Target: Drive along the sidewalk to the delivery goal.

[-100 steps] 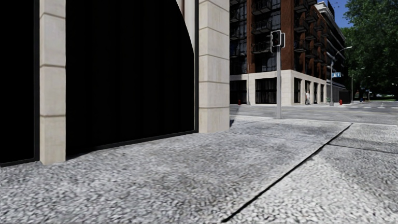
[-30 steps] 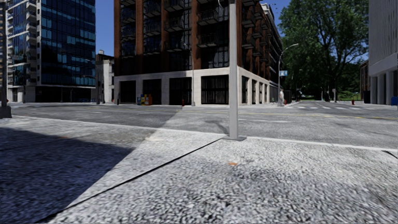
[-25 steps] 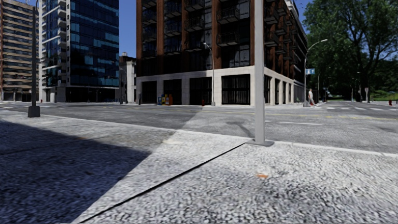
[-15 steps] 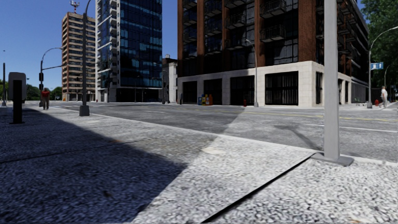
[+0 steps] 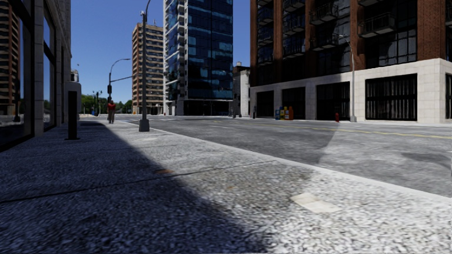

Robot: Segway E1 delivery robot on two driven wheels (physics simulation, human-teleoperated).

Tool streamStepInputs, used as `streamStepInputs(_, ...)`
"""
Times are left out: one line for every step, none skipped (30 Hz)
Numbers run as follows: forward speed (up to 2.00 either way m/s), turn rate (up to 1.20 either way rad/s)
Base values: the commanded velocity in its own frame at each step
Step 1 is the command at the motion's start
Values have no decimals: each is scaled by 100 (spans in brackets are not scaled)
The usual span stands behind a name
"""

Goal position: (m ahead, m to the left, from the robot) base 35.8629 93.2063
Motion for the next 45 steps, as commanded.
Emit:
streamStepInputs(200, 69)
streamStepInputs(200, 69)
streamStepInputs(200, 69)
streamStepInputs(200, 69)
streamStepInputs(200, 69)
streamStepInputs(200, 69)
streamStepInputs(200, 69)
streamStepInputs(200, 69)
streamStepInputs(200, 69)
streamStepInputs(200, 69)
streamStepInputs(200, 69)
streamStepInputs(200, 67)
streamStepInputs(200, 66)
streamStepInputs(200, 65)
streamStepInputs(200, 65)
streamStepInputs(200, 65)
streamStepInputs(200, 63)
streamStepInputs(200, 61)
streamStepInputs(200, 54)
streamStepInputs(200, 33)
streamStepInputs(200, 33)
streamStepInputs(200, 0)
streamStepInputs(200, 0)
streamStepInputs(200, 0)
streamStepInputs(200, 0)
streamStepInputs(200, 0)
streamStepInputs(200, 0)
streamStepInputs(200, 0)
streamStepInputs(200, 0)
streamStepInputs(200, 0)
streamStepInputs(200, 0)
streamStepInputs(200, 0)
streamStepInputs(200, 0)
streamStepInputs(200, 0)
streamStepInputs(200, 0)
streamStepInputs(200, 0)
streamStepInputs(200, 0)
streamStepInputs(200, 0)
streamStepInputs(200, 0)
streamStepInputs(200, 0)
streamStepInputs(200, 0)
streamStepInputs(200, 0)
streamStepInputs(200, 0)
streamStepInputs(200, 0)
streamStepInputs(200, 0)
